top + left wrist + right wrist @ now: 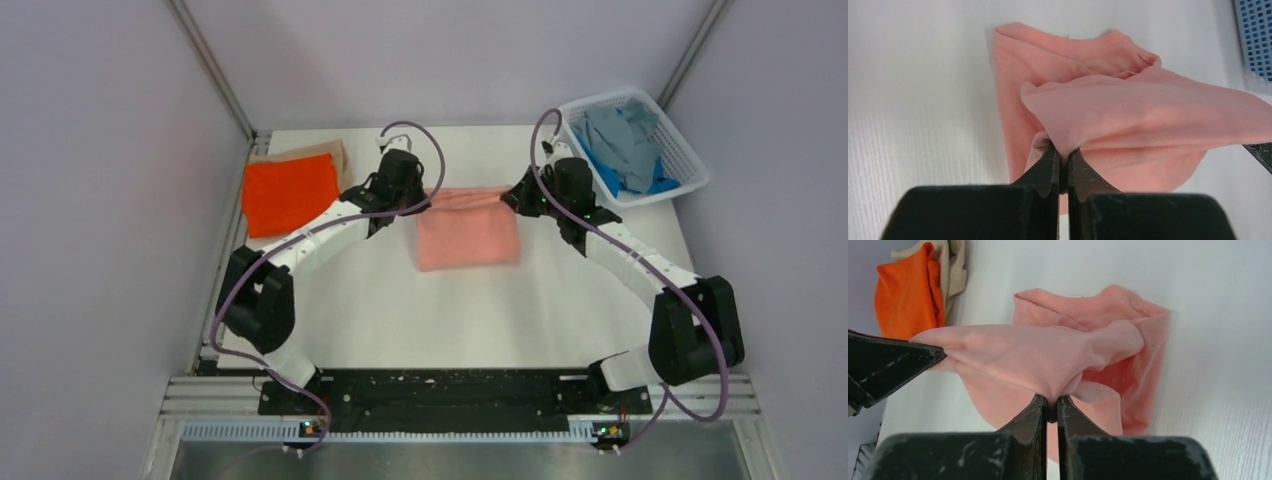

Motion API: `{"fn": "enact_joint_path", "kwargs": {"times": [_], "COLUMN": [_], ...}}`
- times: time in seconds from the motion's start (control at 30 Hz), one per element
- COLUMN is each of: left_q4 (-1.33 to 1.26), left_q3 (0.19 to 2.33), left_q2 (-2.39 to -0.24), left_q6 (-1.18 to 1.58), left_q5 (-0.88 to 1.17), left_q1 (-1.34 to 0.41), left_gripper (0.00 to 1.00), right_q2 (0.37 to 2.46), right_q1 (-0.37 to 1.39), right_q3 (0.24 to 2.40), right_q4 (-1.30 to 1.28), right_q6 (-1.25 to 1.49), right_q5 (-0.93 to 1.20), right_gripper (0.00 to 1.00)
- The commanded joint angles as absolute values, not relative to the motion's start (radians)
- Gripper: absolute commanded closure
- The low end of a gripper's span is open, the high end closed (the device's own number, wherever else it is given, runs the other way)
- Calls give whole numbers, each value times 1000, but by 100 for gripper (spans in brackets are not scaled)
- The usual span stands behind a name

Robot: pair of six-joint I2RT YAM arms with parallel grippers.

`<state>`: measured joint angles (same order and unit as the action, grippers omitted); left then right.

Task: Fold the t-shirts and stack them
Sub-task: Fold the long partially folded tshirt into a neat square

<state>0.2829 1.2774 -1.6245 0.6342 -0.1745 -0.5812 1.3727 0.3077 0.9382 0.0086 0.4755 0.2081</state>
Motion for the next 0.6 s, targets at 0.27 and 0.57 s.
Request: {"fn": "enact_joint_path", "kwargs": {"times": [0.27, 0.57], "left_q4": [366, 426], "left_q3": [1564, 1619], "left_q2": [-1960, -1929], "left_q6": [584, 536], "left_q5": [-123, -59], "left_q1": [-447, -416], "left_gripper": [57, 1], "right_q2": [1740, 1676], "right_q1": [208, 208], "right_q3": [1143, 1183], "right_q4": [191, 124], "right_q6": [482, 446], "right_q5": [214, 252], "right_gripper": [89, 1]}}
